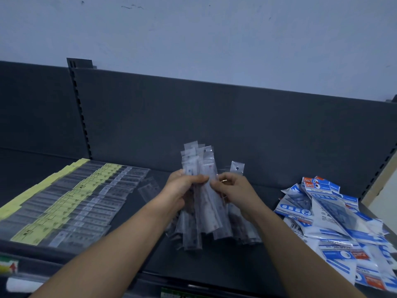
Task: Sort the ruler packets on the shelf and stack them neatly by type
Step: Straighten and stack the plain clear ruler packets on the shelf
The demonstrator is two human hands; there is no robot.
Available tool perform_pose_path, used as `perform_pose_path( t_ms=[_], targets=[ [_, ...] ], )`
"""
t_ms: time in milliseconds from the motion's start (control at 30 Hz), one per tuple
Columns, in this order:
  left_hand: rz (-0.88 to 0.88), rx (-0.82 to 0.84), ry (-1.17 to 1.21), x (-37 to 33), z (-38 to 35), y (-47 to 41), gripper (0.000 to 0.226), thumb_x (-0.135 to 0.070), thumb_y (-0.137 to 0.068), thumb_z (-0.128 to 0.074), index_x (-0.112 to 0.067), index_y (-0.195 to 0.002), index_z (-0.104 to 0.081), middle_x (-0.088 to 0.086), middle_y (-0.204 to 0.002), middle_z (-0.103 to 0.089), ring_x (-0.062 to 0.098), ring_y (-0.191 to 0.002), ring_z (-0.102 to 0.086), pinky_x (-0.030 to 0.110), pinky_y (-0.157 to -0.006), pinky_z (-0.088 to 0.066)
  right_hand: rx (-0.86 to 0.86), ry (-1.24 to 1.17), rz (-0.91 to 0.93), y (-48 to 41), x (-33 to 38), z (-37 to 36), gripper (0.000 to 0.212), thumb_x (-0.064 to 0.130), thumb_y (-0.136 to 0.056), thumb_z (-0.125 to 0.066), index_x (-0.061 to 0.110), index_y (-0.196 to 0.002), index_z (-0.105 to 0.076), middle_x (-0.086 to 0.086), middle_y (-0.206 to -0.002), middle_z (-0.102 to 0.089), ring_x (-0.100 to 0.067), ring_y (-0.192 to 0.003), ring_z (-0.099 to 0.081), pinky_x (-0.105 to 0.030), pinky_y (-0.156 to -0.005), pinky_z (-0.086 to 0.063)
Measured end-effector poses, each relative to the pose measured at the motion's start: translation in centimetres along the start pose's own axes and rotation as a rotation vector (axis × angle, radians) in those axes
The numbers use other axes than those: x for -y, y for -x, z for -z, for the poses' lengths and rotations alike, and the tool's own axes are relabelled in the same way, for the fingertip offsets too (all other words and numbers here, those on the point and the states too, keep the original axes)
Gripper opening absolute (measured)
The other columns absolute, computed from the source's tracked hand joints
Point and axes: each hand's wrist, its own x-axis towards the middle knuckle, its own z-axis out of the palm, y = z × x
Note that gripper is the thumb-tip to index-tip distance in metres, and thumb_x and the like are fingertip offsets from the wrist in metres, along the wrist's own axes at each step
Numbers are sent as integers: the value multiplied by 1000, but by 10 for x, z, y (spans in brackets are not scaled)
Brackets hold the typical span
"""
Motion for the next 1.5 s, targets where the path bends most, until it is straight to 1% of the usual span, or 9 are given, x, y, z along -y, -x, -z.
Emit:
perform_pose_path(
  t_ms=[433,600,700,833,967,1067,1133,1267,1500],
  targets=[
    [49,-46,195,5,9,-15,17,-3,-88,-64,-9,-104,-61,11,-82,-68,21,-65,-68,31,-54,-57,-192,-207,-107,-3,-7,16,20,0,-93,-50,14,-102,-61,-4,-83,-67,-15,-67,-58,-28,-58,-45],
    [57,-16,127,2,6,-13,20,6,-85,-60,-9,-97,-60,12,-78,-68,26,-69,-66,44,-72,-57,-366,105,-155,-12,-26,27,16,7,-90,-51,14,-104,-55,-7,-98,-64,-19,-78,-60,-34,-68,-51],
    [51,-9,117,1,5,-10,18,9,-83,-61,-8,-88,-63,12,-77,-69,24,-66,-67,38,-65,-59,-387,369,-180,-15,-40,32,20,18,-86,-56,15,-105,-59,-5,-104,-66,-24,-95,-62,-39,-85,-52],
    [47,-51,108,1,4,-9,17,11,-80,-65,-6,-80,-64,11,-70,-69,22,-57,-67,34,-56,-59,-458,804,-60,-12,-36,29,34,35,-86,-62,12,-111,-62,-10,-111,-61,-31,-109,-49,-33,-83,-41],
    [48,-60,111,-1,1,-9,15,10,-80,-66,-3,-85,-66,15,-79,-69,26,-66,-67,36,-63,-59,-205,184,45,1,-2,11,29,43,-96,-53,21,-89,-70,4,-89,-70,-14,-84,-63,-25,-70,-46],
    [40,-40,128,-2,-1,-7,14,10,-80,-65,-3,-84,-65,16,-79,-69,26,-64,-67,37,-62,-59,31,60,-38,7,9,1,15,34,-91,-65,21,-87,-71,8,-78,-67,-4,-69,-60,-18,-58,-43],
    [42,-33,149,-2,0,-7,13,10,-80,-65,-3,-85,-65,16,-78,-69,27,-66,-68,39,-62,-60,-13,3,-41,4,7,-1,1,15,-88,-69,15,-88,-70,5,-72,-65,0,-58,-57,-15,-50,-41],
    [62,-19,192,-3,5,-9,9,11,-84,-59,7,-88,-66,13,-71,-72,23,-59,-70,34,-51,-57,-96,-174,-58,-1,3,1,29,-4,-84,-65,11,-108,-63,-9,-85,-68,-17,-71,-63,-25,-61,-49],
    [24,-5,118,2,6,-10,10,7,-84,-62,3,-92,-65,9,-76,-71,21,-63,-69,35,-60,-59,-193,-301,-13,-7,-2,8,61,0,-85,-68,17,-136,-41,1,-83,-67,-16,-79,-63,-28,-65,-45]
  ],
)
